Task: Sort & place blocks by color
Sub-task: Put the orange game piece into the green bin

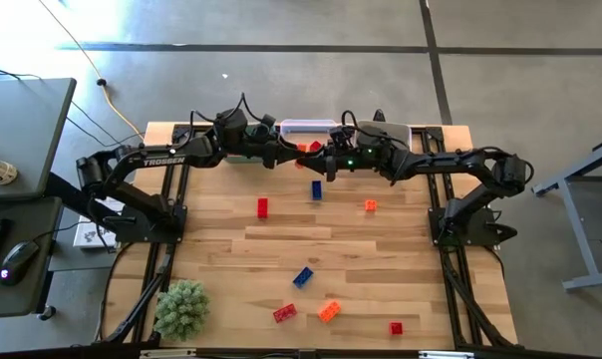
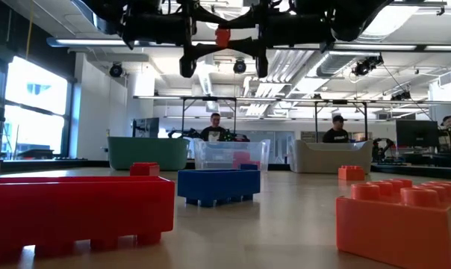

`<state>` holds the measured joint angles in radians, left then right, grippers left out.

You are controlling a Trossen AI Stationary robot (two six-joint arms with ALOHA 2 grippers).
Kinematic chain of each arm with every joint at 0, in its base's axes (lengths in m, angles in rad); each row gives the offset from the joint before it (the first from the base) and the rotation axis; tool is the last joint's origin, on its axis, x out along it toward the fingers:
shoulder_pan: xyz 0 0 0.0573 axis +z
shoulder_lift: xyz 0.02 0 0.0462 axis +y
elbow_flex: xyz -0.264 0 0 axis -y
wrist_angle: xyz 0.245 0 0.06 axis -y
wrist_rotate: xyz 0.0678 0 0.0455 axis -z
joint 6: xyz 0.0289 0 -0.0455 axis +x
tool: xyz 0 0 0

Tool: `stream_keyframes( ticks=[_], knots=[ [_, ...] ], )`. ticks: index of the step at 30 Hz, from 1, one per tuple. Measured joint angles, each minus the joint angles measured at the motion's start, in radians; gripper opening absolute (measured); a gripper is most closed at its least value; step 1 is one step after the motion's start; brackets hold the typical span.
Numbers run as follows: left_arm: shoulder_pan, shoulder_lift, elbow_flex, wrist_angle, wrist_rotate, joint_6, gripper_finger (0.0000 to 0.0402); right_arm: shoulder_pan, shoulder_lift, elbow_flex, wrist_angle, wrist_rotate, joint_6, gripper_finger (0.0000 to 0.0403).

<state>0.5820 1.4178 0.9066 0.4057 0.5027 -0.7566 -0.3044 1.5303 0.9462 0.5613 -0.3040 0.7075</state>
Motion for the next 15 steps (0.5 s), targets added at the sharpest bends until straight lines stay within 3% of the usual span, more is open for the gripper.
stream_keyframes(
  ticks=[7,15],
  knots=[
    [0.008,0.000,0.000,0.018,-0.005,0.004,0.0182,0.013,0.000,0.026,-0.078,0.006,-0.035,0.0108],
    [0.006,0.000,0.000,0.015,-0.004,0.070,0.0113,0.012,0.000,0.027,-0.088,0.008,-0.036,0.0108]
  ],
)
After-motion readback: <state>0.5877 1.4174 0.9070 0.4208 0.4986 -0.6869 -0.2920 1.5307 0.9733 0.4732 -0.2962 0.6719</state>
